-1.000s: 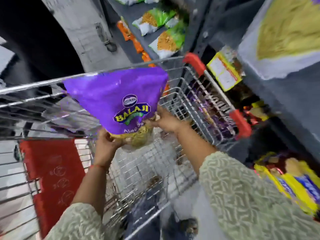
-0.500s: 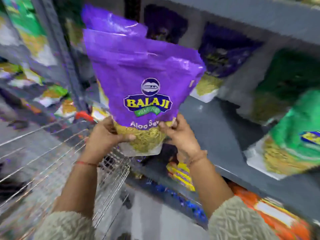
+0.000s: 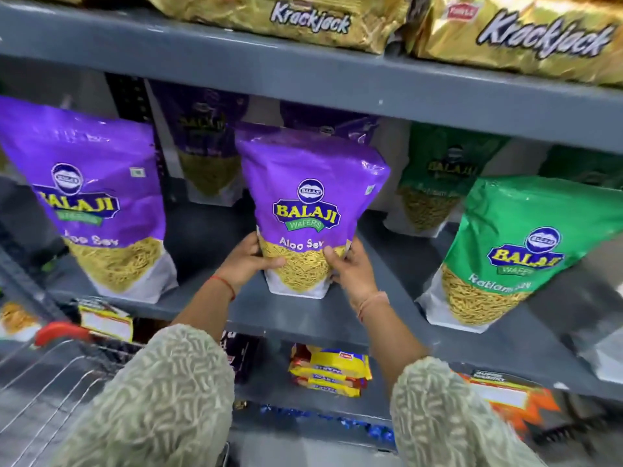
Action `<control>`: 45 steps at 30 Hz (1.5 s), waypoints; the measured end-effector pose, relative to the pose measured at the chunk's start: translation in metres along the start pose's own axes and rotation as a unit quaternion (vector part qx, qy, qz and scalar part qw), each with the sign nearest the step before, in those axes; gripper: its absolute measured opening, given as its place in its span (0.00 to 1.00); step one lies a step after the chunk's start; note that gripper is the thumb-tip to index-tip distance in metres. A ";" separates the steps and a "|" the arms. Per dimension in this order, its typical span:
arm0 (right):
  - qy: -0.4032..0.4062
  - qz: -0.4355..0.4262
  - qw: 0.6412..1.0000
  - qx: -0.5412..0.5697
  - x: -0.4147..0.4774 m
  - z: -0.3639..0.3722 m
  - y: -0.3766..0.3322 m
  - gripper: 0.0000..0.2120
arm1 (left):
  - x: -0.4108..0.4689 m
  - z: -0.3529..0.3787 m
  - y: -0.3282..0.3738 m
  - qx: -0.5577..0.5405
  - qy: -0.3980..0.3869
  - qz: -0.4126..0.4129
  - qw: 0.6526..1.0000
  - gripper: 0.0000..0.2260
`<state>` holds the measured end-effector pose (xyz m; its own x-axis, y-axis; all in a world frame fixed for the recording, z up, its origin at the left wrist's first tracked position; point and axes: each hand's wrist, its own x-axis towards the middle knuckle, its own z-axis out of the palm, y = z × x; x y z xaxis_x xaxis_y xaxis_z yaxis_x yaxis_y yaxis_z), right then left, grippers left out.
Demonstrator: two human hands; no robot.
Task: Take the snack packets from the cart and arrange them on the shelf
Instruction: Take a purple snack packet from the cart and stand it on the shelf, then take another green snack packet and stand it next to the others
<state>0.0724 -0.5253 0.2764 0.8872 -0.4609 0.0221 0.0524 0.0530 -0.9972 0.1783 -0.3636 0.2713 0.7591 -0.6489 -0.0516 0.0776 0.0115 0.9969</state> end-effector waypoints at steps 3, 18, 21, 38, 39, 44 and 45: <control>0.013 0.006 1.000 0.003 0.000 -0.003 0.012 0.14 | 0.002 -0.004 -0.012 0.023 0.007 -0.026 0.999 0.34; 0.040 0.041 0.960 -0.273 -0.058 0.003 0.047 0.28 | -0.050 -0.014 -0.056 0.223 0.068 -0.035 0.972 0.32; 0.038 0.030 0.953 -0.300 -0.072 0.002 0.050 0.27 | -0.060 -0.019 -0.060 0.234 0.057 -0.043 0.970 0.34; 0.039 -0.009 0.937 -0.347 -0.105 -0.011 0.055 0.41 | -0.084 -0.013 -0.075 0.290 0.098 0.000 0.952 0.38; 0.050 -0.023 0.933 -0.355 -0.115 -0.019 0.056 0.41 | -0.099 0.000 -0.077 0.314 0.174 0.030 0.933 0.31; 0.185 -0.082 0.911 -0.359 -0.155 -0.101 0.063 0.33 | -0.141 0.092 -0.082 0.408 0.242 0.144 0.868 0.18; 0.215 -0.089 0.905 -0.357 -0.159 -0.122 0.061 0.34 | -0.135 0.113 -0.082 0.395 0.225 0.137 0.880 0.18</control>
<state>-0.1213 -0.5565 0.2036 0.6250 -0.7165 0.3100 -0.2688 -0.5703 -0.7762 -0.0034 -0.3624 0.2030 0.8719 -0.3358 0.3565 -0.4875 -0.5263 0.6966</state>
